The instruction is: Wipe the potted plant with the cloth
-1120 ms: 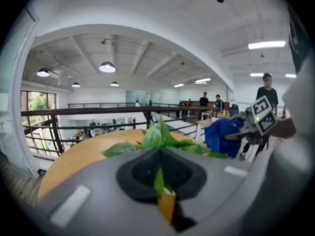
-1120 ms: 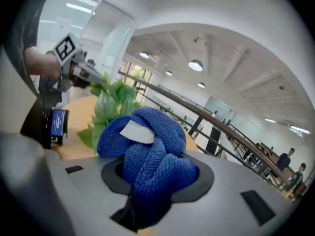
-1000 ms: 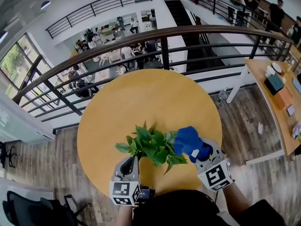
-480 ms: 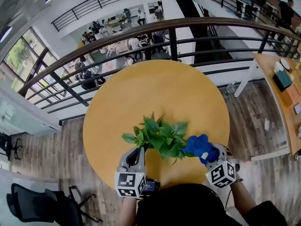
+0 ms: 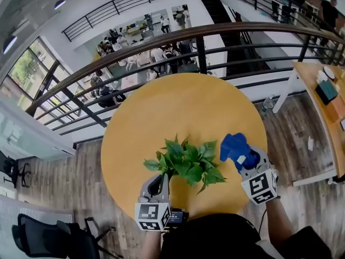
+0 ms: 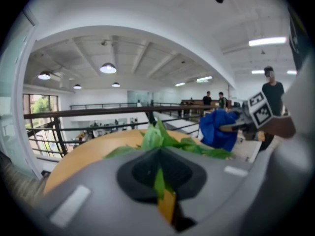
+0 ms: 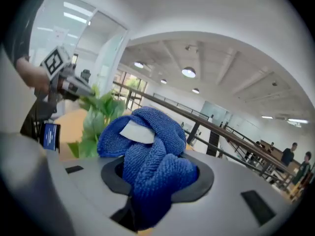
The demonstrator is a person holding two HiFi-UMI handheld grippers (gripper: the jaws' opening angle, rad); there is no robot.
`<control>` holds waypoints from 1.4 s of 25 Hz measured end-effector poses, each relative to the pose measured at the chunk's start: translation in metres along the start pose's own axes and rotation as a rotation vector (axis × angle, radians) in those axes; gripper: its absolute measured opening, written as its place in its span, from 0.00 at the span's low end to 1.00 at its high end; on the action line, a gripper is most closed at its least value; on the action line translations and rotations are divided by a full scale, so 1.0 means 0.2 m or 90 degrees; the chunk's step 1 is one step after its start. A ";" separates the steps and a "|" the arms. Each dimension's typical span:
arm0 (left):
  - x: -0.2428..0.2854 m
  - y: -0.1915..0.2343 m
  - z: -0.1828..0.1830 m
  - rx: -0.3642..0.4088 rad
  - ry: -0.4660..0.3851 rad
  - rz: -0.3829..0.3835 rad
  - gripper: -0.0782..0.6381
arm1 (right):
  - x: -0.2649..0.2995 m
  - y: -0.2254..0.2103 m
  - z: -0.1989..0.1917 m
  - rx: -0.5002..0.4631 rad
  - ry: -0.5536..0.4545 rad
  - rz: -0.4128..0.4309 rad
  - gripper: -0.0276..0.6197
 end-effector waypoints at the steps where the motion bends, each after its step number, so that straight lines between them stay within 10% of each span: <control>1: 0.00 0.00 0.00 0.000 -0.001 0.001 0.11 | 0.02 0.03 0.11 0.018 -0.044 0.020 0.29; 4: -0.01 -0.01 0.00 -0.001 -0.002 0.002 0.11 | 0.13 0.18 0.31 0.033 -0.109 0.101 0.29; 7: -0.01 -0.01 -0.01 -0.001 0.001 0.001 0.11 | 0.29 0.28 0.21 -0.012 -0.045 0.121 0.29; 18: 0.01 -0.01 -0.03 -0.004 0.014 0.003 0.11 | 0.27 -0.14 -0.52 0.114 0.170 -0.009 0.29; 26: 0.00 -0.01 -0.03 0.003 0.014 -0.003 0.11 | 0.12 0.12 -0.06 0.086 -0.026 0.106 0.29; 35: 0.01 0.01 -0.02 0.007 0.015 0.000 0.11 | 0.11 0.15 -0.66 -0.035 0.226 0.067 0.29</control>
Point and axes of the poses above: the fingertips, and each gripper's own axes: x forward along the fingers, y to its left, z out of its top, the point moved 2 cm from there along -x, backward along the fingers, and after that the axes turned 8 degrees about x, right-handed, at the moved point
